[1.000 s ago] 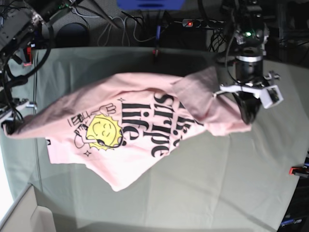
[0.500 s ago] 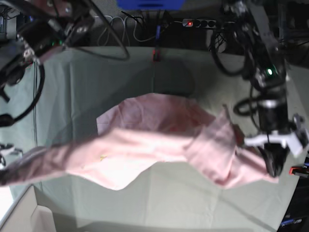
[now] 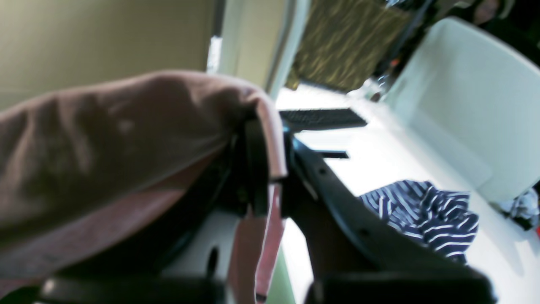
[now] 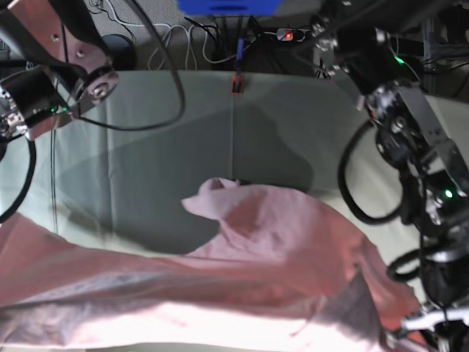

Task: Layout the t-shirt on the table in an organized manner, then fold the t-shirt properly
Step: 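Lift the t-shirt high with both grippers and lay it flat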

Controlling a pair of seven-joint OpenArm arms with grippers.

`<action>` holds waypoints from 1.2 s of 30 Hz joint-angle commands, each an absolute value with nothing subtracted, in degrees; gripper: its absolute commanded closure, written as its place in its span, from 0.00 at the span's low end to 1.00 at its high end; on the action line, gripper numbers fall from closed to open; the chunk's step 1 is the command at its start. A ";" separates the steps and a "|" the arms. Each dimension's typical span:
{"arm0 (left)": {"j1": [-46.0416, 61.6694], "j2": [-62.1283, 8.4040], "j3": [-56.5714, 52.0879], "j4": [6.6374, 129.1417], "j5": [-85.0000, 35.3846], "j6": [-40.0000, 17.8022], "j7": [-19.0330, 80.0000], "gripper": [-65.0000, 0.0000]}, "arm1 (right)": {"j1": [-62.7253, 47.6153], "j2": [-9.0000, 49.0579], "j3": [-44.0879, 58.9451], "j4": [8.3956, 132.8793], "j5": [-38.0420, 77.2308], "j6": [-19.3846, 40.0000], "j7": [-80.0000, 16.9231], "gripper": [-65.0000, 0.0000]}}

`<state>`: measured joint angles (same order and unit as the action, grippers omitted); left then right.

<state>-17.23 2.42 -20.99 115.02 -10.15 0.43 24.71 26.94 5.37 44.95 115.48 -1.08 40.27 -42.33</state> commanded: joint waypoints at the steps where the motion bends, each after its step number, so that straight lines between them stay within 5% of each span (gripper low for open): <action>1: -19.82 1.36 -20.79 116.18 -10.15 0.40 22.73 1.00 | 29.32 6.11 44.70 116.35 0.04 40.00 -40.31 1.00; 19: -29.58 1.19 -18.51 113.54 -5.05 0.40 23.08 1.00 | 36.88 5.41 34.51 111.16 0.04 40.00 -39.78 1.00; 28: -34.07 0.75 -17.80 90.59 -3.56 0.40 22.46 1.00 | 40.04 7.78 24.04 78.64 0.04 40.00 -23.60 1.00; 36: -42.86 -1.71 -26.42 68.09 -3.91 0.40 19.03 1.00 | 53.41 14.20 17.89 47.87 0.04 38.64 -17.10 1.00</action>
